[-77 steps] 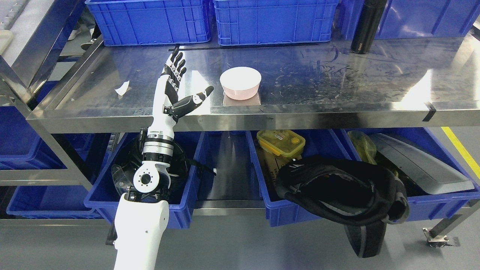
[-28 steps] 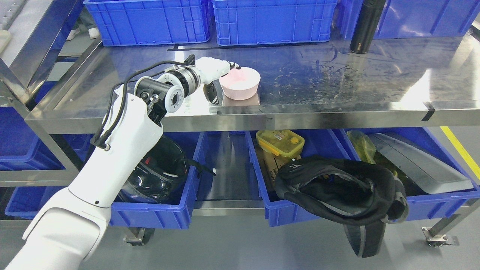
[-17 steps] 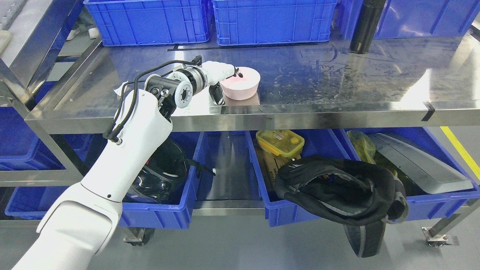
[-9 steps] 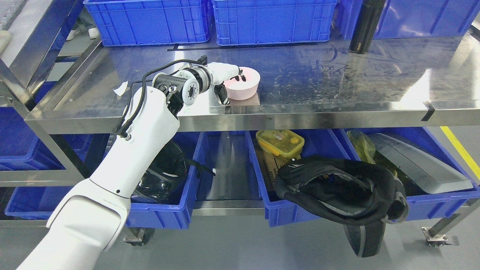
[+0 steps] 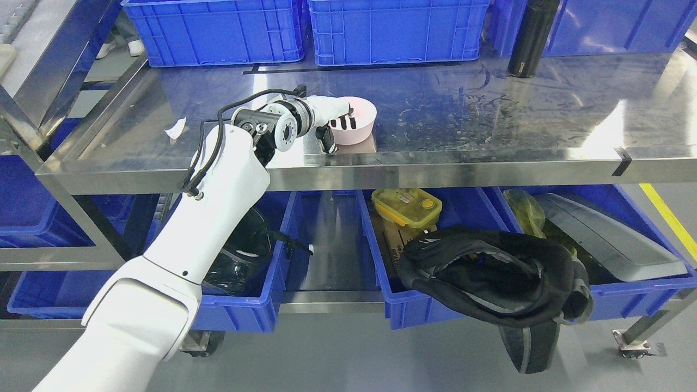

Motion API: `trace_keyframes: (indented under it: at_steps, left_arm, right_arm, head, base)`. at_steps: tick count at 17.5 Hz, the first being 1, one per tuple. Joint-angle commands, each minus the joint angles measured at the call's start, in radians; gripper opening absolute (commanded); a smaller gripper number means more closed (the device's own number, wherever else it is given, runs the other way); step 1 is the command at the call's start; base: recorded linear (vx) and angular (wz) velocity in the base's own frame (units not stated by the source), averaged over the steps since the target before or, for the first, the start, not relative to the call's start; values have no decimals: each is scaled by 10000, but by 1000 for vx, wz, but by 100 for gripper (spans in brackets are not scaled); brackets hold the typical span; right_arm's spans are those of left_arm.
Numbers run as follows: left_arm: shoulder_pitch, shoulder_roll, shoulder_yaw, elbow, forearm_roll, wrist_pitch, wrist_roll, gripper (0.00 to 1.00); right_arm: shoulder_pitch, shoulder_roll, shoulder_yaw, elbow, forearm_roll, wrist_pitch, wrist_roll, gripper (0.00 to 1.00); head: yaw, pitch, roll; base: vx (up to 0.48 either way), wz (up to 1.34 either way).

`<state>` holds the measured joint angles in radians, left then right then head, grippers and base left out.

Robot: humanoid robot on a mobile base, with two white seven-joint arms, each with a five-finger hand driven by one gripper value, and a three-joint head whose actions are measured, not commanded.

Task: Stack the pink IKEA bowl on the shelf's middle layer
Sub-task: 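Lift the pink bowl off the shelf with the left hand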

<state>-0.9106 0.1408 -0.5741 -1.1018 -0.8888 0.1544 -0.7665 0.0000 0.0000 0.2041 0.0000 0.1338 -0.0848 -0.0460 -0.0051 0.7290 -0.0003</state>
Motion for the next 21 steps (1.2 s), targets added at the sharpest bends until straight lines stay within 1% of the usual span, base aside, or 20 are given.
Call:
trace_keyframes:
  at_steps: [1,3,4,5,6,7,8,10,11,12,15,16,18,19,20,21]
  left_arm:
    - [-67,-717,417,832,-40,-25,103,31]
    - [-67,-717,861,817,-24,-192,179,22]
    - [-67,-702,1106,802,6,-452,301,17]
    - [-67,-702,1337,802,6,-789,393,14]
    - [-21,-702,1658,756,37,-1248,394,5]
    - [40,-702,2071,725,37,-1784,425,1]
    - [101,-702,2440,649,22,-2123,577,1]
    - [117,-610,2825,297,52,-2203,777,1]
    - [178,-595,3237,37,98,-2355,808,1]
    - [346,-640,3697,-360,113,-2782,793,1]
    - [1127,-793,5123,-1373,144,-4651,656,0]
    - [1373,-946,5523,-1726,175,-5143,640,0]
    - [1742,-1085,6229,-2401,770,-6400,594,0]
    - [1819,-1086,6384,-2571,1107,-6923,594,0]
    - [1881,-1070,6674,-2801,1688,-7778,594,1]
    - [1896,-1055,6859,-2894,1997,-8334,594,1]
  right_arm:
    - [153,-174,0,-175,-4,4,0,100]
    - [153,-174,0,-175,-4,4,0,100]
    - [153,-174,15,-175,-4,4,0,100]
    - [153,-174,0,-175,-4,4,0,100]
    - [153,-174,0,-175,-4,4,0,100]
    - [153,-174,0,-175,-4,4,0,100]
    - [153,-174,0,-175,-4,4,0,100]
    - [153,-174,0,-175,-4,4,0,100]
    - [153,-174,0,-175,11,4,0,100]
    - [153,-174,0,-175,-4,4,0,100]
    - [153,-174,0,-175,11,4,0,100]
    - [153,-174,0,-175,-4,4,0,100]
    - [153,-174,0,-175,-4,4,0,100]
    - [153,-174,0,-175,-4,4,0,100]
    - [153,-174,0,-175,-4,4,0,100]
    - [153,-174,0,-175,-4,4,0,100]
  head:
    - [0,0,0]
    - [0,0,0]
    - [0,0,0]
    - [0,0,0]
    - [0,0,0]
    - [0,0,0]
    - [0,0,0]
    - [0,0,0]
    - [0,0,0]
    - [0,0,0]
    - [0,0,0]
    - [0,0,0]
    - [0,0,0]
    - [0,0,0]
    - [0,0,0]
    - [0,0,0]
  base:
    - [0,0]
    - [0,0]
    - [0,0]
    - [0,0]
    - [0,0]
    - [0,0]
    - [0,0]
    - [0,0]
    - [0,0]
    - [0,0]
    - [0,0]
    - [0,0]
    - [0,0]
    - [0,0]
    - [0,0]
    - [0,0]
